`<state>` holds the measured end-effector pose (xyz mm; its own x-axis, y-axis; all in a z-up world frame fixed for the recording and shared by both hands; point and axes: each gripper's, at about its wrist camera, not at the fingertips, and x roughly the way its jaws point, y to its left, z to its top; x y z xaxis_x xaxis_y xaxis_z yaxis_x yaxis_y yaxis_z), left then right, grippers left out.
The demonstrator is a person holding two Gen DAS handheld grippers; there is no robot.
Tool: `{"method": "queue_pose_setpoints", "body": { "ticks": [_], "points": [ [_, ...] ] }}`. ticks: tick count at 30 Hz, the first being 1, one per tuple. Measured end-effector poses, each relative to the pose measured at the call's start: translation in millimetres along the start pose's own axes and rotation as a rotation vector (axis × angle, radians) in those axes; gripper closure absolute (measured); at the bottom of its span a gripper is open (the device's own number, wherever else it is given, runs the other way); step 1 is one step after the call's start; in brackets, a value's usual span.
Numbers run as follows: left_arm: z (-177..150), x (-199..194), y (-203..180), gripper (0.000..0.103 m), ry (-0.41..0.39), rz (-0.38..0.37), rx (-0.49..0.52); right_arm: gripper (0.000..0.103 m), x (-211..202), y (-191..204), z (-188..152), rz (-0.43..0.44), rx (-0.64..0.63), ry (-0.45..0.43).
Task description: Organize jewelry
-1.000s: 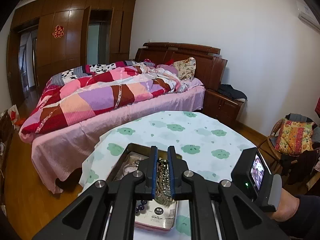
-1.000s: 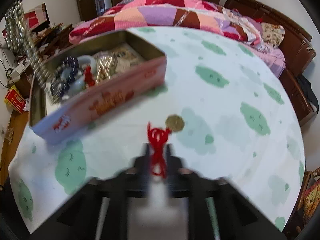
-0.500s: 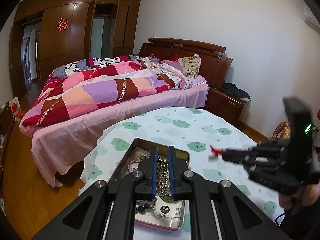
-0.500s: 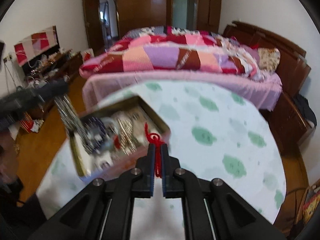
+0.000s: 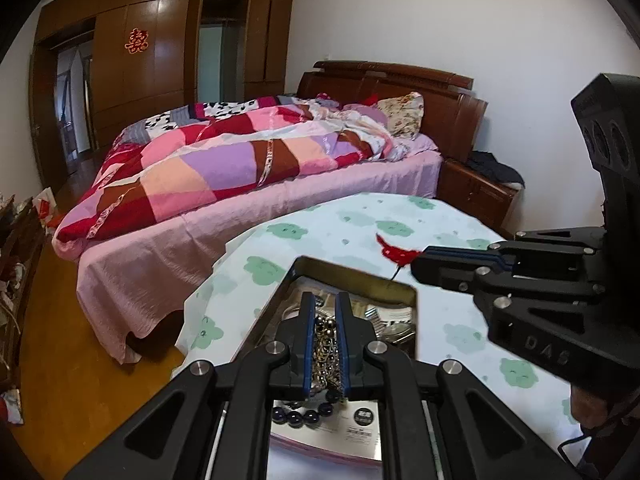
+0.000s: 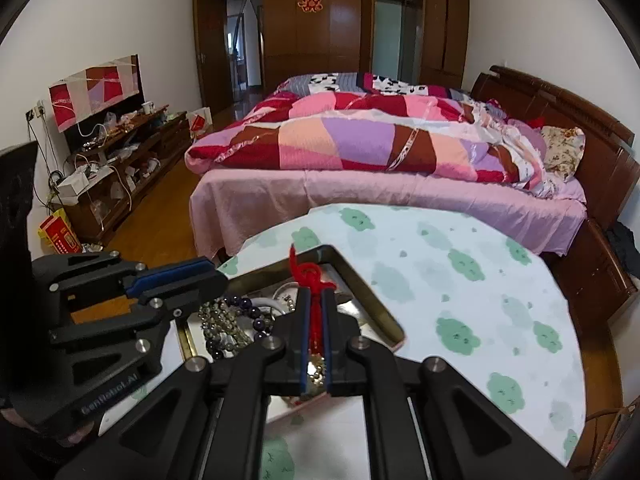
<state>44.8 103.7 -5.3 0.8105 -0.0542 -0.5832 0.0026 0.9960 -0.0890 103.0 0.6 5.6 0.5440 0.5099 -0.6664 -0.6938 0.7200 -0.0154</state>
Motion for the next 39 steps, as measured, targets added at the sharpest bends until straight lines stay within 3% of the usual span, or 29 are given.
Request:
{"method": "queue_pose_setpoints", "body": {
  "ticks": [17, 21, 23, 25, 26, 27, 28, 34, 39],
  "points": [
    [-16.5, 30.5, 4.8, 0.094, 0.075, 0.049, -0.001, 0.095, 37.9, -0.9, -30.1, 0.023, 0.057, 0.102],
    [-17.4, 31.7, 7.2, 0.093, 0.081, 0.055, -0.016, 0.093, 40.3, -1.0, -33.5, 0.031, 0.064, 0.108],
    [-16.9, 30.1, 7.0, 0.093, 0.082, 0.059, -0.022, 0.086, 40.8, -2.1, -35.1, 0.035, 0.073, 0.112],
    [-16.2, 26.9, 7.7, 0.076, 0.071, 0.056, -0.029, 0.052, 39.2, -2.6, -36.7, 0.028, 0.074, 0.106],
    [-15.9, 22.0, 7.6, 0.067, 0.053, 0.067, -0.035, 0.047, 36.6, -2.7, -37.8, 0.021, 0.075, 0.095],
    [-15.8, 18.7, 7.6, 0.041, 0.040, 0.076, -0.037, 0.046, 33.2, -2.4, -39.4, 0.010, 0.074, 0.084],
    [-15.8, 14.2, 7.7, 0.022, 0.022, 0.094, -0.041, 0.046, 31.0, -2.2, -41.2, 0.004, 0.075, 0.082],
    [-11.5, -15.5, 10.5, 0.021, -0.049, 0.131, -0.074, 0.039, -0.9, -7.8, -53.0, -0.059, 0.093, 0.042],
    [-6.6, -38.5, 6.2, 0.021, -0.113, 0.177, -0.067, 0.034, -36.8, -9.7, -57.2, -0.097, 0.098, -0.040]
  ]
}}
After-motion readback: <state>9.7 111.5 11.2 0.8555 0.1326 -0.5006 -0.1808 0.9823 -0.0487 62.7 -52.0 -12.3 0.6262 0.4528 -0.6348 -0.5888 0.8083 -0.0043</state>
